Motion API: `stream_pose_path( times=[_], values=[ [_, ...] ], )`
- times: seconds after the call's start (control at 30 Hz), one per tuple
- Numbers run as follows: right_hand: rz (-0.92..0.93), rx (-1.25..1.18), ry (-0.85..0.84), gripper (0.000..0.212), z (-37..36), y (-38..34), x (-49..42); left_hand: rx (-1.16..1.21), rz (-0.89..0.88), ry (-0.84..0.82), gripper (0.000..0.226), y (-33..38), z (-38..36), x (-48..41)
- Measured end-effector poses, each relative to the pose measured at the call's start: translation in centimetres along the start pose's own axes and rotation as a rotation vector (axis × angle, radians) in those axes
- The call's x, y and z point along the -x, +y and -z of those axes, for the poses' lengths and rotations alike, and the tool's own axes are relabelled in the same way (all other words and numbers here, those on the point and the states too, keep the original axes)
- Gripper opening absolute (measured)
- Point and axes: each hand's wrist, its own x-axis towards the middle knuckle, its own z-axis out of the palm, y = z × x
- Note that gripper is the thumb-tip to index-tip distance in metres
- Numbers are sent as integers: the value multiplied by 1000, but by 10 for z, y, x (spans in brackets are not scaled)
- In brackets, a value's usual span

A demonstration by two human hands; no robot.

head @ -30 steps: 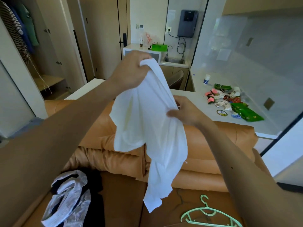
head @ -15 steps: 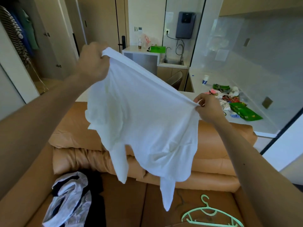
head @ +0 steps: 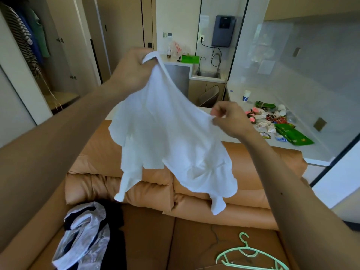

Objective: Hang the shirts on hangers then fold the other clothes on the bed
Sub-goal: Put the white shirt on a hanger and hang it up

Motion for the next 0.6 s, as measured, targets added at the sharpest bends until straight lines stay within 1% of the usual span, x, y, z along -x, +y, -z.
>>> stream_pose_path(
  times=[0.07, 0.1, 0.13, 0.17, 0.2, 0.23, 0.3, 0.33, 0.37, 0.4, 0.43, 0.47, 0.5, 0.53, 0.6],
  values=[
    [73, -244, -151, 56, -14, -25, 1, -11, -47, -53, 33, 14, -6, -5],
    [117, -342, -222, 73, -23, -40, -1, -37, -93, -115, 30, 21, -11, -6],
    [167, -392, -254, 82, -33, -55, -3, -76, -149, -189, 26, 27, -16, -5],
    [194, -422, -240, 82, -44, -66, -7, -111, -208, -250, 22, 32, -22, -2],
    [176, -449, -200, 72, -53, -74, -11, -140, -252, -280, 19, 34, -27, 1],
    [116, -468, -145, 57, -59, -80, -14, -148, -265, -283, 16, 33, -31, 3],
    [5, -448, -46, 27, -65, -83, -20, -114, -188, -266, 13, 22, -32, 11],
    [-48, -438, -21, 21, -66, -82, -22, -94, -124, -273, 21, 15, -31, 17],
    [-92, -456, -12, 21, -65, -80, -23, -85, -83, -259, 31, 9, -29, 27],
    [-133, -497, -4, 21, -65, -80, -23, -83, -77, -195, 36, 3, -28, 41],
    [-170, -559, 10, 19, -63, -80, -22, -70, -85, -91, 35, 1, -30, 58],
    [-209, -612, 34, 20, -61, -81, -22, -30, -81, 28, 28, 0, -33, 78],
    [-243, -665, 64, 24, -60, -83, -22, 28, -57, 111, 21, -3, -39, 99],
    [-277, -716, 96, 26, -59, -85, -22, 104, -14, 129, 18, -6, -49, 121],
    [-377, -839, 156, 26, -58, -91, -23, 188, 111, 53, 25, -15, -74, 167]
  ],
)
